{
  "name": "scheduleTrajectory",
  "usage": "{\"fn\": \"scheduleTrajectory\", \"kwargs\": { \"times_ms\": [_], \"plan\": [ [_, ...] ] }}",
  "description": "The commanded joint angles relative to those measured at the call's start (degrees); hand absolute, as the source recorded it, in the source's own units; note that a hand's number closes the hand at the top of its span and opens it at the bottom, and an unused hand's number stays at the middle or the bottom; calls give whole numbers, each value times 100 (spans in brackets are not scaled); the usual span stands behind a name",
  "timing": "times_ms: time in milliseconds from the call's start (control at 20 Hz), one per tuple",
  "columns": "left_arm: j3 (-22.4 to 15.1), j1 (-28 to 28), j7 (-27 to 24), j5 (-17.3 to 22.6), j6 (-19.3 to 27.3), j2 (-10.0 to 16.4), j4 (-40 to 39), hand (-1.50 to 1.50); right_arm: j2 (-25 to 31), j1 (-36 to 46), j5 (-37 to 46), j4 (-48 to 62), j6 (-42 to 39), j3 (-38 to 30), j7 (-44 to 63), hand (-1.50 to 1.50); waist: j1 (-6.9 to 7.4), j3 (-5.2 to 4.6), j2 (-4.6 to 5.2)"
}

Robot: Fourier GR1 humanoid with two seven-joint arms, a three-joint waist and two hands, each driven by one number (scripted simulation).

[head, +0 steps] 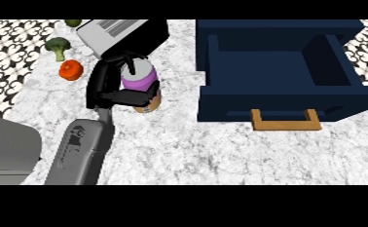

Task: Pick up the can, place it into the drawer and close the drawer

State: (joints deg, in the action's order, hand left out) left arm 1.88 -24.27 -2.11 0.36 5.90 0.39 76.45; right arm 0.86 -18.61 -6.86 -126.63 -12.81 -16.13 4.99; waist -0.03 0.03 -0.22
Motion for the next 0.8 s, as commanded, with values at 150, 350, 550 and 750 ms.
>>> {"fn": "scheduleTrajectory", "kwargs": {
  "times_ms": [150, 350, 550, 750],
  "plan": [
    [-531, -1097, 1397, -90, 591, -38, 427, 150, -79, -46, -6, -361, 129, 62, 301, -150, -44, -2, 12],
    [-774, -1556, 1384, -136, 944, -39, 49, 150, 303, 729, -141, 102, 196, -197, 509, -150, -24, -3, 25],
    [-1093, -2565, 1556, -92, 1587, -39, -502, 150, 71, 62, -228, 209, -151, -218, -105, -150, -113, 1, 26],
    [-1196, -3291, 1792, 114, 1929, -39, -971, 150, -16, 285, 28, 301, -2, -113, -105, -150, -115, 0, 35]
  ]
}}
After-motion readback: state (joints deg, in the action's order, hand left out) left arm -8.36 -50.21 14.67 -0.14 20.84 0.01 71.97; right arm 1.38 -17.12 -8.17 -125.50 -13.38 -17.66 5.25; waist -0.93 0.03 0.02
